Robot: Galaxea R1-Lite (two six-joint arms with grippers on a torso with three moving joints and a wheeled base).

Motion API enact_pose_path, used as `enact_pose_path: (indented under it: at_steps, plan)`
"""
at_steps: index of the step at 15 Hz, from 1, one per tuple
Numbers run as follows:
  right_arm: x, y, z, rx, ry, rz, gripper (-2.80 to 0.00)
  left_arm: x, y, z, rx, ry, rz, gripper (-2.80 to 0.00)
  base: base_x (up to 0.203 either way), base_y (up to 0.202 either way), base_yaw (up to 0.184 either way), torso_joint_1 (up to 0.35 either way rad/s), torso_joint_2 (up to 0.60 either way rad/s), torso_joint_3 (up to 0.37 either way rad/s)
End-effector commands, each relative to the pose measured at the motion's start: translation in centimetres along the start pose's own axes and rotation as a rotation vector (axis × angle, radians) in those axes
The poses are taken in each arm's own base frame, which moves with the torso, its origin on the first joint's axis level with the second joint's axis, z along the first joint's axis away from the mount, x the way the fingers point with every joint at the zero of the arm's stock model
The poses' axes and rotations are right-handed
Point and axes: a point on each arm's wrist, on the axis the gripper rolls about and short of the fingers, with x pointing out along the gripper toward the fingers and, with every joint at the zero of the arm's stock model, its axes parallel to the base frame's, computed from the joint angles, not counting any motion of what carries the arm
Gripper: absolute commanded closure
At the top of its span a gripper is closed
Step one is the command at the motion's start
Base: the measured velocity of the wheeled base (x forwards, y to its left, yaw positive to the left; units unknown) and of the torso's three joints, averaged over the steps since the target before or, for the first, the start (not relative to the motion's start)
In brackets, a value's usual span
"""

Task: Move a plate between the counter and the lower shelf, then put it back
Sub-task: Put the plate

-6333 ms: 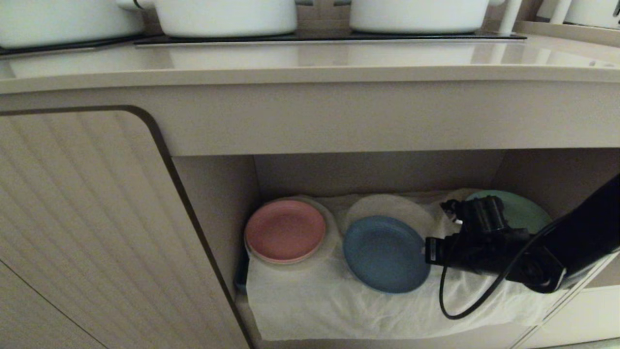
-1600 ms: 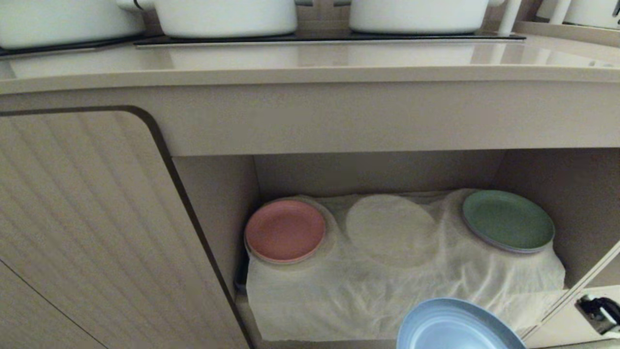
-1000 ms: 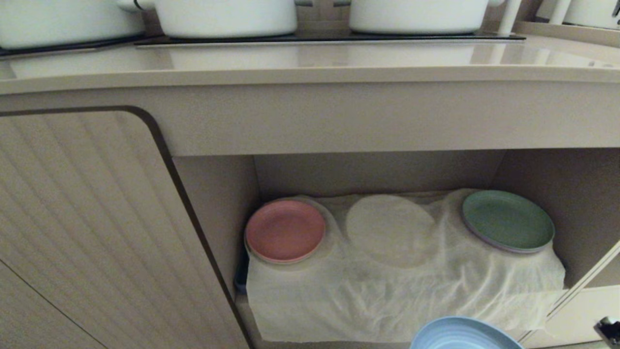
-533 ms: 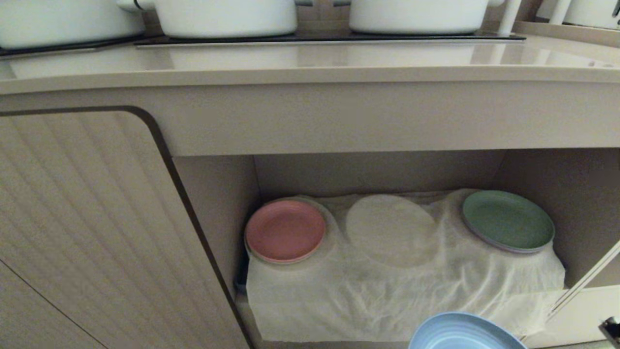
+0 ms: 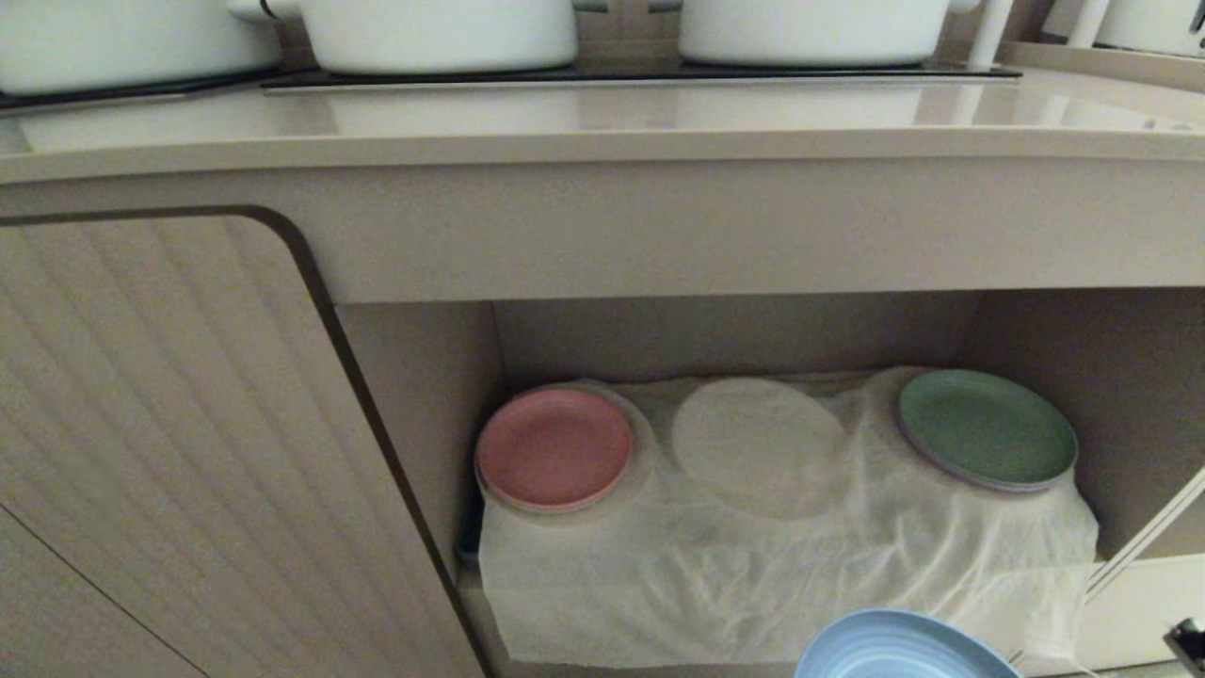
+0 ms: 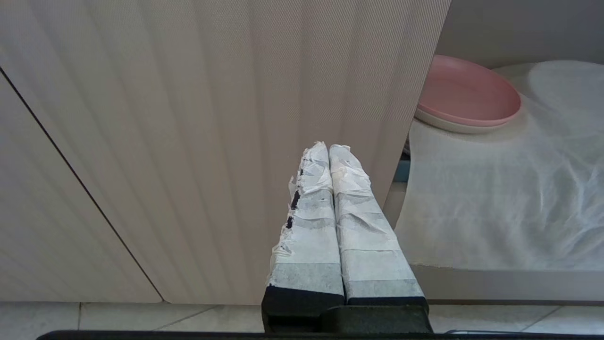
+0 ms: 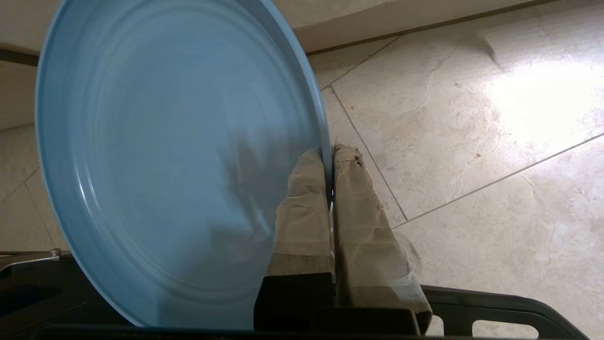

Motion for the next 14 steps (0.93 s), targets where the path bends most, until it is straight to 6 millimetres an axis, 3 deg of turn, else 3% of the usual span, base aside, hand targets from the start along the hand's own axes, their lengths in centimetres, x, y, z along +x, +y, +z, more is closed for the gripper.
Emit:
enact_pose_path:
  at_steps: [1, 14]
  plan:
    - [0.04, 0.01, 0.00, 0.001, 0.004, 0.000, 0.00, 0.00, 0.00, 0.00, -0.001, -0.001, 0.000, 0.00, 0.000, 0.000, 0.000, 0.000, 0.00, 0.000]
    - [0.09, 0.17, -0.01, 0.014, 0.009, 0.012, 0.00, 0.00, 0.00, 0.00, -0.002, -0.001, 0.000, 0.00, 0.000, 0.000, 0.000, 0.000, 0.00, 0.000]
